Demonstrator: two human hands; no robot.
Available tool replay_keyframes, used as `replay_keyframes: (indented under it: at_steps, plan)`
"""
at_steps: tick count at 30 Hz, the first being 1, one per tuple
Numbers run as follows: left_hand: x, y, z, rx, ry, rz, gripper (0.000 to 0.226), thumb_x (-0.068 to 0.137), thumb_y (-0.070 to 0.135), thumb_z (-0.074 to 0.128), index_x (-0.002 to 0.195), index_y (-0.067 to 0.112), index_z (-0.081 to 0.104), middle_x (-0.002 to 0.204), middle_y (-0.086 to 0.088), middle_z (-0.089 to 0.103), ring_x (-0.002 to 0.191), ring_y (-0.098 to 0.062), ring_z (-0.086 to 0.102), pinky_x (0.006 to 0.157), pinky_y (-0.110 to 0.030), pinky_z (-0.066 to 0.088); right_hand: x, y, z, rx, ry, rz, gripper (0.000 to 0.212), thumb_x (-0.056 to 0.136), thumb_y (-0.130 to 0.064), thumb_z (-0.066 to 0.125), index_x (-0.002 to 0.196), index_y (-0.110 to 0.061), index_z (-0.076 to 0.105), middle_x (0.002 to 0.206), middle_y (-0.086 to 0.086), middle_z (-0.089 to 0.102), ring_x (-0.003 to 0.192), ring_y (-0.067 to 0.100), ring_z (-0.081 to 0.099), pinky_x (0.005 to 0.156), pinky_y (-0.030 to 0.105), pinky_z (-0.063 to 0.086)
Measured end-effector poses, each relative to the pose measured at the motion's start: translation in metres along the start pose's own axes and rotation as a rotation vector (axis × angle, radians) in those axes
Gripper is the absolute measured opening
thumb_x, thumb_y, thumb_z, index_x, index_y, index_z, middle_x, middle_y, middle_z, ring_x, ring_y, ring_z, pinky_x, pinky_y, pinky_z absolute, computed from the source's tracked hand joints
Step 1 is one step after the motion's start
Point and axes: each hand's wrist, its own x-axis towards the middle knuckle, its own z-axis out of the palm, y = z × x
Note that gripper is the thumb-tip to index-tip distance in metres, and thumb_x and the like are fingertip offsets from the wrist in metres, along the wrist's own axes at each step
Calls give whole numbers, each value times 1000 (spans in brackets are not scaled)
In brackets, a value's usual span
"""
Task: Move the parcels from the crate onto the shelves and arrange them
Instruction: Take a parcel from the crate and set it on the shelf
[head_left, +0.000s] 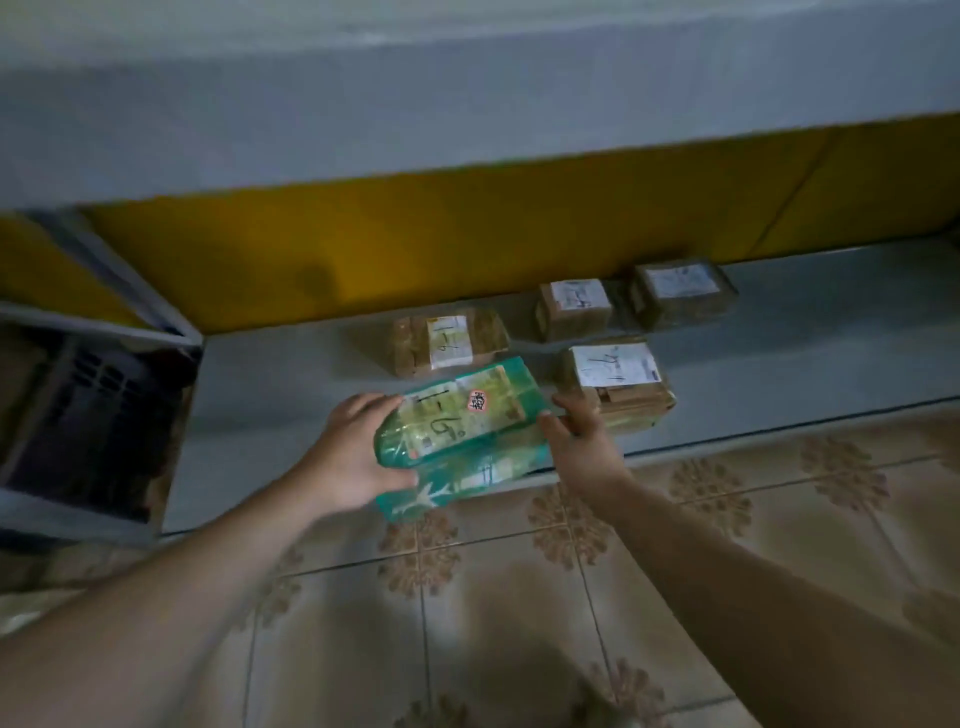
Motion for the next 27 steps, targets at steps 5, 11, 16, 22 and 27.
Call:
replay_keyframes:
  at_steps: [5, 11, 16, 22, 27]
  plan:
    - [65, -72, 51, -52, 37, -12, 93, 68, 23, 86, 146, 18, 36, 147, 0, 30, 136, -16, 30, 110, -21, 22, 71, 93, 35, -229, -4, -76, 46, 100, -35, 54, 144, -27, 45, 122, -2, 58, 109, 20, 58, 86, 27, 43]
    - [108, -108, 78, -96, 61, 82, 91, 69, 16, 85, 144, 33, 37, 143, 9, 31, 127, -12, 36, 109, -28, 32, 132, 151, 75, -718, -103, -312, 65, 96, -45, 58, 151, -22, 34, 155, 4, 35, 139, 24, 36, 111, 34, 32]
    - [120, -101, 77, 12, 37, 65, 94, 76, 25, 79, 148, 44, 22, 160, 5, 13, 146, -22, 11, 119, -44, 18, 154, 176, 80, -970, -86, -382, 74, 94, -57, 51, 153, -20, 28, 159, 8, 25, 147, 25, 19, 119, 36, 20]
    - [128, -79, 97, 403, 10, 33, 105, 61, 87, 40, 146, 53, -10, 158, 12, -19, 146, -24, -21, 115, -64, 9, 160, 197, 83, -1043, -31, -362, 79, 97, -66, 31, 159, -25, 6, 167, 5, -2, 153, 25, -5, 122, 40, -2]
    - [133, -80, 101, 414, 85, 58, 106, 53, 90, 26, 148, 51, -2, 161, 11, -8, 148, -23, -9, 117, -58, 12, 166, 204, 84, -1128, -18, -379, 81, 95, -71, 19, 158, -29, -10, 166, 5, -16, 152, 25, -17, 121, 41, -9]
